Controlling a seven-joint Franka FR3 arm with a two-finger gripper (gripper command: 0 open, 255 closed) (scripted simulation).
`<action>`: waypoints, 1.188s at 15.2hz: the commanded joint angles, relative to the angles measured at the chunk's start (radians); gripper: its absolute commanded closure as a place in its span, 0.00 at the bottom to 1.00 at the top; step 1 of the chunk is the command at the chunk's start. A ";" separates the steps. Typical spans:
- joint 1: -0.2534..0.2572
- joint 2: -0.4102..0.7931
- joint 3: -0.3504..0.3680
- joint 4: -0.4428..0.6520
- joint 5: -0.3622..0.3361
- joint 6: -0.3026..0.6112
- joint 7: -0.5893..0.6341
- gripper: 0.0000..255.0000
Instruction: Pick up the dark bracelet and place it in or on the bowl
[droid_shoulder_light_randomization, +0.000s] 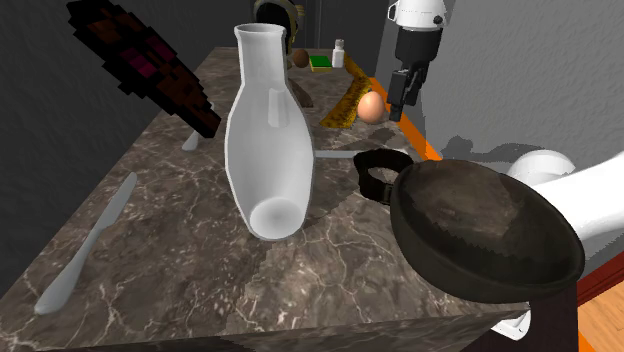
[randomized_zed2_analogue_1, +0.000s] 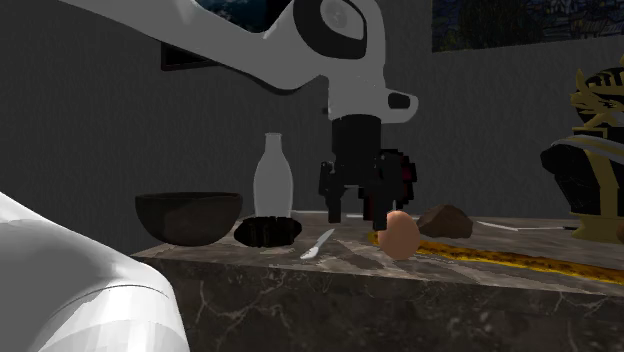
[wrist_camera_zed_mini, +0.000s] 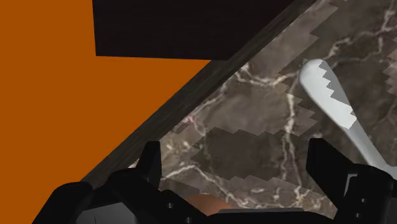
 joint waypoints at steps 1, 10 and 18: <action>0.000 0.000 0.000 0.000 0.000 0.000 0.000 0.00; 0.083 -0.040 0.199 -0.015 0.171 -0.011 0.216 0.00; 0.137 0.011 0.385 0.047 0.310 0.015 0.412 0.00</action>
